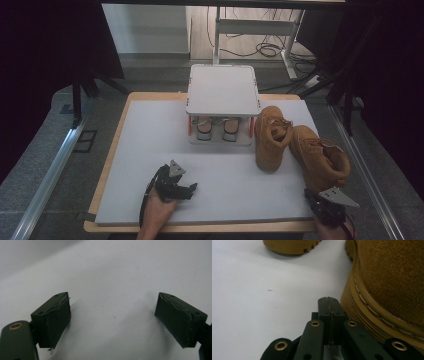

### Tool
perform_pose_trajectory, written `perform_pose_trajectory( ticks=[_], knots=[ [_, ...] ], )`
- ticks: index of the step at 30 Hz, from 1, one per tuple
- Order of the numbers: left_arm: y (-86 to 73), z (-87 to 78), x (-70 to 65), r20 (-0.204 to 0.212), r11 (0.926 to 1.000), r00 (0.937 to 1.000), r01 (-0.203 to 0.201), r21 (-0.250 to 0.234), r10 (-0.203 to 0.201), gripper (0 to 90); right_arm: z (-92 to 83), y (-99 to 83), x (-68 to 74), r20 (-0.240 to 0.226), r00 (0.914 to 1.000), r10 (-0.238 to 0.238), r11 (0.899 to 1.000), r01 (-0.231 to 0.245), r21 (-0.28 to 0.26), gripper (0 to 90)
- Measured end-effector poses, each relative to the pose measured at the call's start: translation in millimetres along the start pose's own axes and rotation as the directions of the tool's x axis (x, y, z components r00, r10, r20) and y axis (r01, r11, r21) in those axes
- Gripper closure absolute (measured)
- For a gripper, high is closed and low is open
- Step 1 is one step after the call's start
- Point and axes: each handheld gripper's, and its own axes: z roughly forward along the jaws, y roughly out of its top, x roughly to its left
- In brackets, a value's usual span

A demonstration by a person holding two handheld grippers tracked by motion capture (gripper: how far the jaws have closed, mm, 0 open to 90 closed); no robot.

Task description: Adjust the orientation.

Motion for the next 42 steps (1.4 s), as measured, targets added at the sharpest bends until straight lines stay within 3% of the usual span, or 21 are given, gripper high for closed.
perform_pose_trajectory(
  ticks=[7,12,14,20,23,27,37,42],
  knots=[
    [0.0,0.0,0.0,0.0,1.0,1.0,0.0,0.0,0.0,13.1,-4.2,-5.6,-14.9,-0.007,0.9999,0.012,1.0,-0.012,-0.01,89.8],
    [0.0,0.1,-0.2,-0.001,1.0,1.0,0.002,-0.002,-0.002,13.1,-7.0,-8.0,-26.1,0.0,0.9982,0.06,0.998,-0.06,-0.01,89.8],
    [0.0,0.1,-0.2,-0.001,1.0,1.0,0.002,-0.002,-0.002,13.1,-7.0,-8.0,-28.0,-0.018,0.9962,0.086,0.996,-0.086,-0.008,89.8],
    [-0.1,0.1,-0.2,-0.001,1.0,1.0,0.003,-0.002,-0.003,13.1,-5.8,-6.8,-24.6,0.001,0.995,0.1,0.995,-0.1,0.017,89.8],
    [-0.1,0.1,-0.2,-0.001,1.0,1.0,0.003,-0.002,-0.003,13.1,-8.1,-5.0,-21.5,0.003,0.9935,0.114,0.993,-0.114,0.01,89.8],
    [-0.1,0.1,-0.2,-0.001,1.0,1.0,0.002,-0.002,-0.003,13.1,-10.2,1.6,-14.4,-0.033,0.9929,0.114,0.993,-0.115,-0.017,89.8],
    [-0.1,0.1,-0.2,-0.001,1.0,1.0,0.003,-0.002,-0.003,13.1,9.2,27.7,13.7,-0.099,0.994,0.047,0.998,-0.051,-0.038,89.6],
    [-0.1,0.1,-0.2,-0.001,1.0,1.0,0.002,-0.002,-0.002,13.1,22.2,42.0,29.7,-0.14,0.99,0.014,0.999,-0.021,-0.045,89.5]
  ],
)
